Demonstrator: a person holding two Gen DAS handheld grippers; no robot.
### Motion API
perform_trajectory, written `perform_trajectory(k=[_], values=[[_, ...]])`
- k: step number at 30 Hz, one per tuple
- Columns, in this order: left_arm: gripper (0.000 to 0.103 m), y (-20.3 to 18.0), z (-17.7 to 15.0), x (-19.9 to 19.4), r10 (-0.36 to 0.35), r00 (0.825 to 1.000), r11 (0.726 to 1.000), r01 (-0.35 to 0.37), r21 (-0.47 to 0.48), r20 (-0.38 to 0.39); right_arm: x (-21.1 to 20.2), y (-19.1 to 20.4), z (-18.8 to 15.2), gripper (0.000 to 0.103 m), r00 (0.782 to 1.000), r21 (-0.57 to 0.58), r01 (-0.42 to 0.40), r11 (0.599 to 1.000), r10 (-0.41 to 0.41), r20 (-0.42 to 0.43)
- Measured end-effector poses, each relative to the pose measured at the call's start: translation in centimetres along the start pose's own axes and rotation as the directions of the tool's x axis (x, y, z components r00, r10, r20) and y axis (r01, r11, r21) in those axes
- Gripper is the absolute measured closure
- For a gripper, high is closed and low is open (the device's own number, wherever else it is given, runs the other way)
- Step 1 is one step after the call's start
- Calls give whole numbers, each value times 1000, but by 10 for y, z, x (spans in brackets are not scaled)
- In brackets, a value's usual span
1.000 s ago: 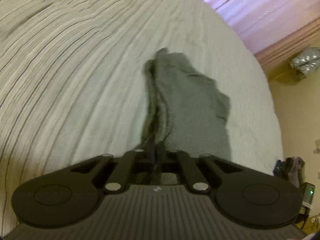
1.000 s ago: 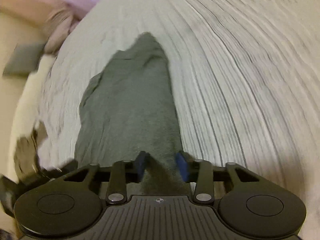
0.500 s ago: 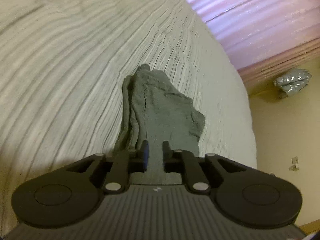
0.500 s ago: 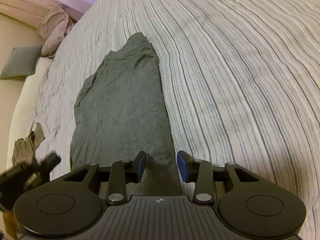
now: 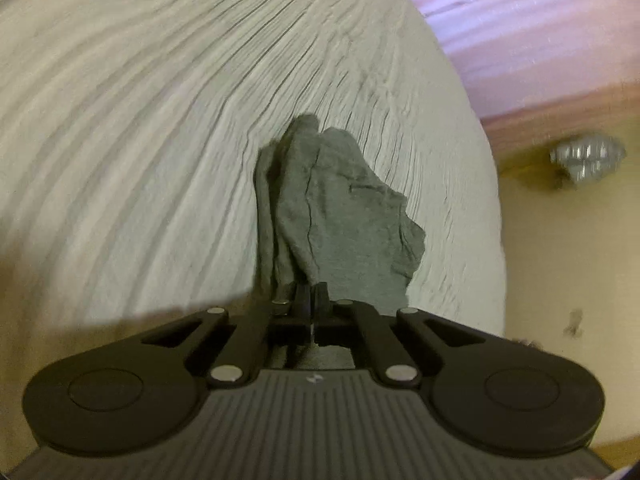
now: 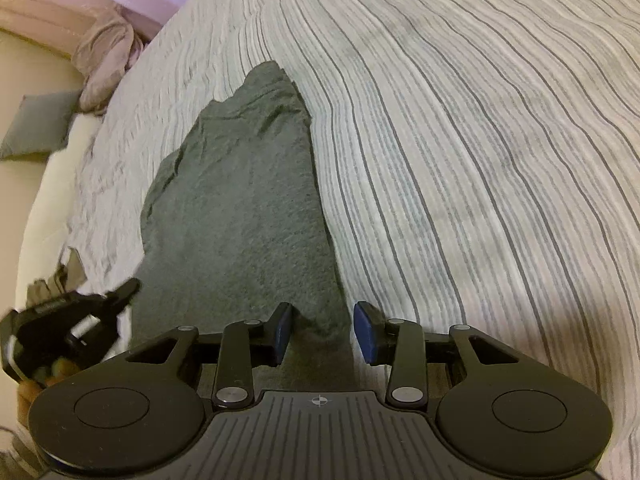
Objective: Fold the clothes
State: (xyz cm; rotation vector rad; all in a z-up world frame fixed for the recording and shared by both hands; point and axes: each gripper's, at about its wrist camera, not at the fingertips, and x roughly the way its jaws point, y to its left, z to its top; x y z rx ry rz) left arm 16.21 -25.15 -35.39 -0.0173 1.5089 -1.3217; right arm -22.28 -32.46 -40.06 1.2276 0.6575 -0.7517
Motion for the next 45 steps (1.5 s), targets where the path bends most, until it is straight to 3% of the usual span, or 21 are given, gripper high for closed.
perform_trajectory(k=[2,5,8,12,14,15,16,17,18,21,25,29,30,31,32,33,34,36,40,42,45], values=[[103,-5,6,0,48,999,996,-46,75,-19,4,3,1,65,1000,-30,21,999,-22,-13],[103,-17,6,8,134,990,964,-118,237,-52,10,7,3,65,998,-59,50,997,-52,-28],[103,-18,-1,5,169,984,953,-150,264,-51,11,8,3,65,997,-71,61,996,-64,-38],[101,-11,-20,-24,192,981,970,-193,147,17,5,8,4,65,997,-76,51,996,-55,-49],[97,-8,-40,-48,174,983,983,-177,40,66,-3,5,5,64,998,-50,29,998,-32,-47],[93,-6,-51,-58,154,985,988,-152,-27,84,-8,2,4,64,999,-25,14,1000,-15,-45],[78,-3,-64,-67,125,988,988,-115,-104,92,-13,0,4,56,999,-1,-2,1000,2,-42],[69,1,-80,-76,94,990,979,-73,-189,103,-19,-4,2,46,999,29,-24,999,25,-32],[68,5,-98,-85,62,991,961,-28,-275,115,-25,-9,0,30,999,61,-48,997,49,-21],[58,11,-143,-88,19,991,903,39,-428,129,-36,-17,-7,28,995,126,-96,987,99,-18],[57,16,-168,-64,49,986,894,28,-447,161,-34,-25,-15,29,990,179,-131,975,139,-34],[59,30,-174,-50,89,959,867,58,-494,269,-27,-28,-15,29,983,202,-172,964,182,-33],[64,31,-175,-48,94,956,870,57,-490,279,-25,-28,-14,31,980,204,-184,961,196,-38],[72,32,-174,-47,95,954,876,55,-479,283,-21,-28,-14,46,977,201,-193,960,207,-47],[87,33,-173,-46,95,953,882,53,-467,287,-15,-28,-14,54,975,201,-193,960,210,-68],[96,35,-173,-45,95,952,888,51,-456,292,-9,-28,-14,76,974,207,-187,960,209,-87],[99,34,-170,-47,91,952,899,49,-436,293,-6,-30,-15,88,973,225,-186,957,211,-97],[100,28,-160,-57,71,955,931,40,-363,287,-4,-32,-17,94,968,256,-195,947,227,-104],[100,11,-135,-88,44,963,985,3,-173,266,-16,-22,-37,97,949,274,-257,927,295,-109],[100,11,-124,-107,65,963,995,-43,-89,262,-17,-10,-54,97,935,273,-275,922,323,-148],[99,29,-118,-118,161,958,987,-152,-54,238,-3,11,-89,97,906,293,-288,912,358,-225]])
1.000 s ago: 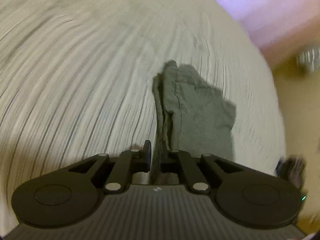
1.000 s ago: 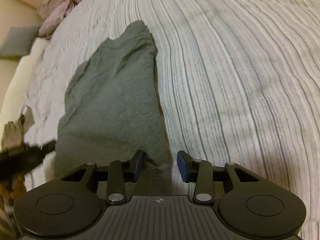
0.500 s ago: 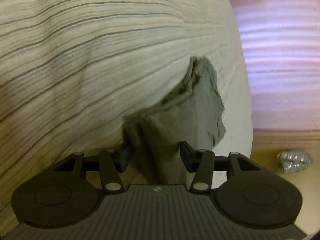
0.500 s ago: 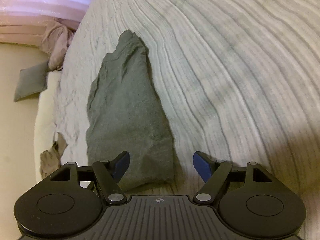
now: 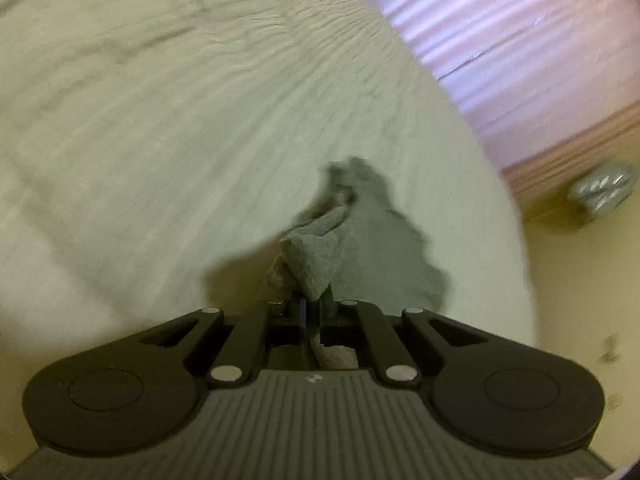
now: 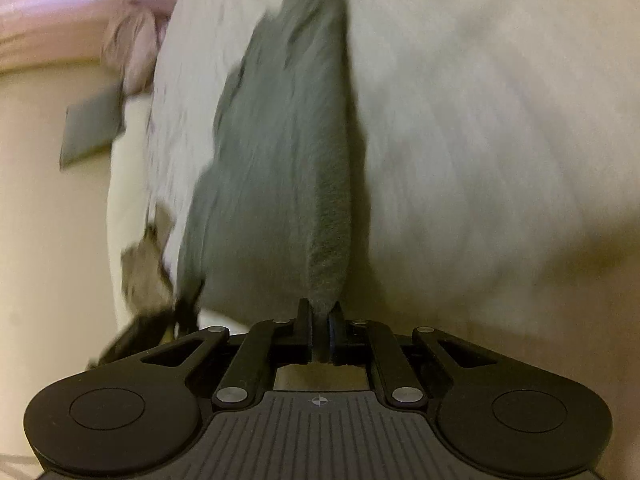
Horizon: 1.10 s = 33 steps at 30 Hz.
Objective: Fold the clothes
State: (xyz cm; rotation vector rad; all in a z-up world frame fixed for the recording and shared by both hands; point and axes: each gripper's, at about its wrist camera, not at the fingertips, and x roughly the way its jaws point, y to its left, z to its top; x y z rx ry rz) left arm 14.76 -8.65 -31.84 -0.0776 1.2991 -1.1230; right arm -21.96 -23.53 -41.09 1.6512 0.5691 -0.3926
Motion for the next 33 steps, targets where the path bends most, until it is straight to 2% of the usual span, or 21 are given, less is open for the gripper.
perform_trajectory(k=[1,2,3,4,6,9,12,14,15,18,21,25,29,33], values=[[97,7,1,1,31,1000,1000,-31,-2,-3,11,1,-8,97,1000,3,11,1000,-11,-29],[89,14,0,3,55,998,998,-55,-30,-1,21,3,-14,97,998,-10,40,999,-41,-52],[87,21,-1,5,63,998,996,-63,-67,1,23,6,-14,94,996,-39,69,997,-71,-61],[84,25,-4,5,50,999,993,-49,-111,8,24,9,-13,69,993,-71,96,993,-100,-66],[78,27,-13,2,32,999,983,-26,-181,33,19,13,-9,42,988,-132,135,982,-144,-62],[72,25,-34,-1,22,999,961,-9,-276,45,-9,12,11,42,982,-195,180,964,-187,-21],[69,28,-57,-4,-16,999,922,34,-386,50,-41,6,39,42,973,-208,231,950,-229,37],[62,25,-71,-2,-33,998,900,55,-431,58,-59,1,63,42,969,-205,249,947,-241,62],[62,24,-76,2,-41,997,892,63,-447,60,-65,1,73,42,969,-202,246,948,-236,69],[61,22,-86,19,-66,996,871,83,-485,52,-69,8,98,42,978,-198,205,959,-192,84],[61,17,-96,29,-78,996,853,93,-513,52,-58,11,109,42,989,-172,133,976,-120,85],[61,13,-114,33,-92,994,812,108,-574,57,-30,8,125,42,992,-91,74,993,-64,112],[61,4,-134,35,-118,992,787,114,-606,33,-21,6,152,42,991,-38,16,999,-11,133],[61,-2,-149,49,-120,991,762,133,-633,62,-17,7,170,42,993,-85,16,996,-6,117]])
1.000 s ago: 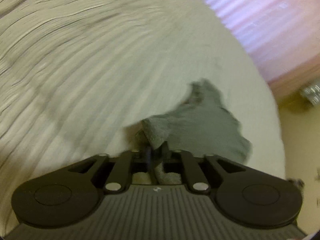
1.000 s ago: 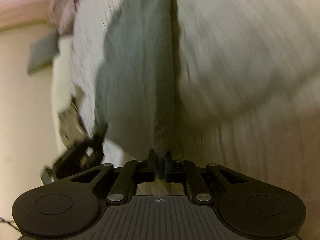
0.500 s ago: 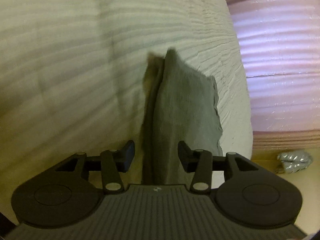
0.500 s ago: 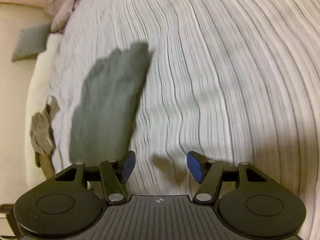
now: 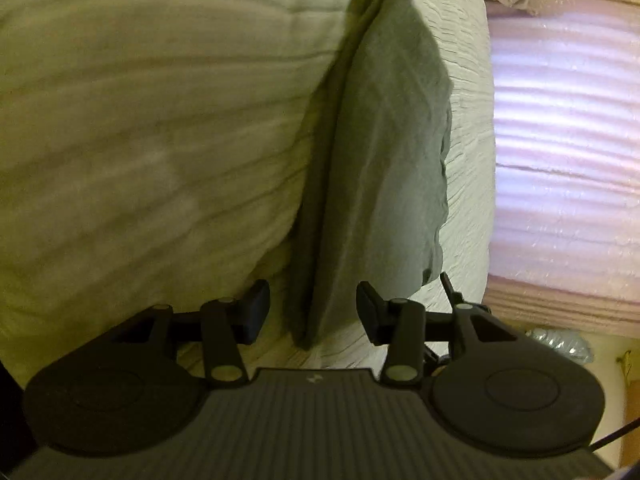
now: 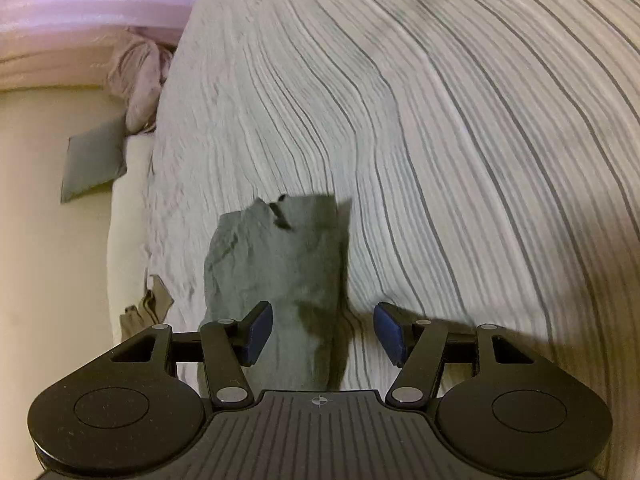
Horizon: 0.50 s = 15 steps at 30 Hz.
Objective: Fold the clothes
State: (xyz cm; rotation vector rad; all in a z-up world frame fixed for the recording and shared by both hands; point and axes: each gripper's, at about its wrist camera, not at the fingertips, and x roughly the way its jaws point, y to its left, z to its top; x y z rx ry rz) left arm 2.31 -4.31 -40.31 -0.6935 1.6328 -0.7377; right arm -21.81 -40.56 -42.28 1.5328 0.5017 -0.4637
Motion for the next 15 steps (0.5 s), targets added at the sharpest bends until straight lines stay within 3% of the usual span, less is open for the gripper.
perform_trajectory(k=[1,2,3,4,10,15], values=[[66,0,-1,2,-9,1000,1000,9,1,14,3,0,3,42,1000,-13,1,1000,-1,-9],[81,0,-1,4,-17,1000,1000,17,1,23,9,3,5,42,1000,-28,2,1000,-3,-19],[94,1,-1,4,-26,999,1000,26,0,26,14,5,7,55,1000,-46,10,999,-11,-22],[100,1,0,5,-34,999,999,35,-2,29,19,8,8,99,999,-65,20,998,-21,-23],[101,-21,23,-13,-30,999,988,26,153,27,5,12,-17,100,998,-120,67,991,-68,-4],[101,-33,64,-38,62,998,951,-66,301,22,-28,7,-82,101,995,-50,99,994,-101,-25]])
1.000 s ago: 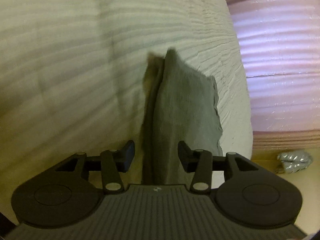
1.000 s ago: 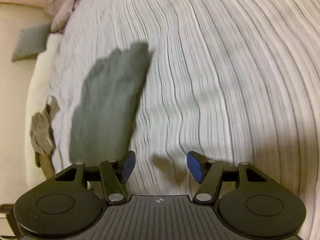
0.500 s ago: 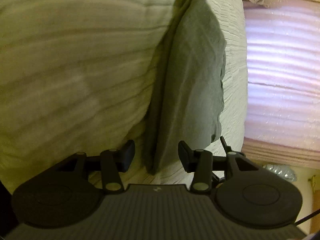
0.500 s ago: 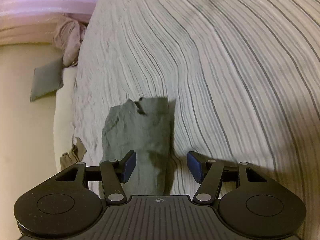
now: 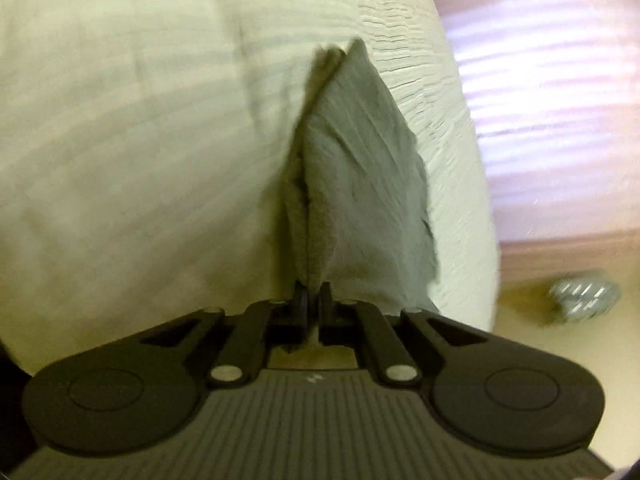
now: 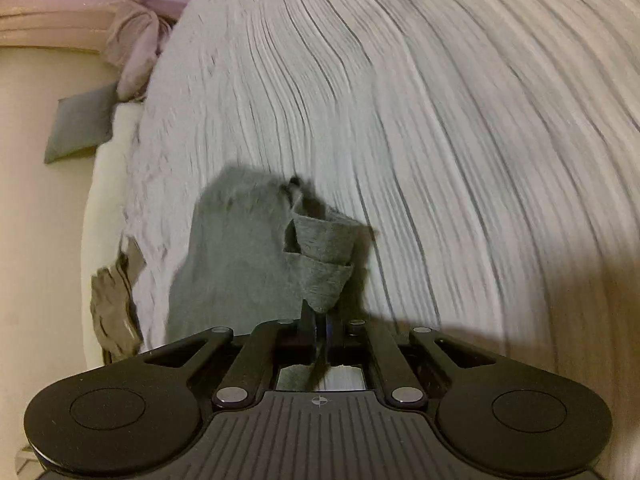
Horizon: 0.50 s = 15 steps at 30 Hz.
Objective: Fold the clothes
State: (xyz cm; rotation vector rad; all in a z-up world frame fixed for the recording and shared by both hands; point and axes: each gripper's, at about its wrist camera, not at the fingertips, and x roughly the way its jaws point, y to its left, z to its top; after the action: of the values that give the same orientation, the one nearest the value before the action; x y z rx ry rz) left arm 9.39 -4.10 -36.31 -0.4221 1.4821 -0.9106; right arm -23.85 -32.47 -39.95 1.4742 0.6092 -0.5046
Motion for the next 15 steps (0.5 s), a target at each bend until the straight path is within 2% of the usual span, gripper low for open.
perform_trajectory(k=[3,4,5,6,7,9,10,11,12,13,14,15], values=[[99,-4,20,-2,91,996,991,-88,100,-23,-13,-4,-37,100,999,34,7,999,-5,-45],[95,-3,21,-5,117,993,985,-112,130,-34,-16,-6,-46,100,998,36,13,999,-11,-70],[86,-2,23,-7,143,989,978,-135,160,-44,-16,-6,-49,100,994,25,31,999,-28,-105],[85,-2,27,-10,156,987,973,-145,181,-47,-16,-6,-50,100,989,12,51,999,-49,-141],[84,-2,31,-15,146,988,973,-136,187,-42,-18,-3,-48,100,982,-32,86,996,-90,-166],[70,-3,41,-24,112,994,973,-108,202,-7,-27,8,-36,99,980,-144,104,984,-126,-154],[60,-6,49,-27,93,996,973,-94,211,14,-34,15,-25,95,984,-205,100,974,-128,-126],[57,-8,58,-26,81,996,971,-87,222,35,-38,22,-13,85,987,-249,98,963,-125,-96],[56,-11,64,-24,76,996,969,-85,233,47,-41,27,-1,39,991,-285,99,953,-121,-64],[56,-11,67,-21,69,996,968,-78,240,48,-43,34,14,16,995,-324,93,942,-102,-11],[54,-11,72,-16,57,997,967,-66,245,44,-43,38,26,17,998,-354,65,933,-63,16],[54,-12,76,-7,46,998,967,-54,248,39,-35,41,39,17,1000,-368,25,929,-27,-2]])
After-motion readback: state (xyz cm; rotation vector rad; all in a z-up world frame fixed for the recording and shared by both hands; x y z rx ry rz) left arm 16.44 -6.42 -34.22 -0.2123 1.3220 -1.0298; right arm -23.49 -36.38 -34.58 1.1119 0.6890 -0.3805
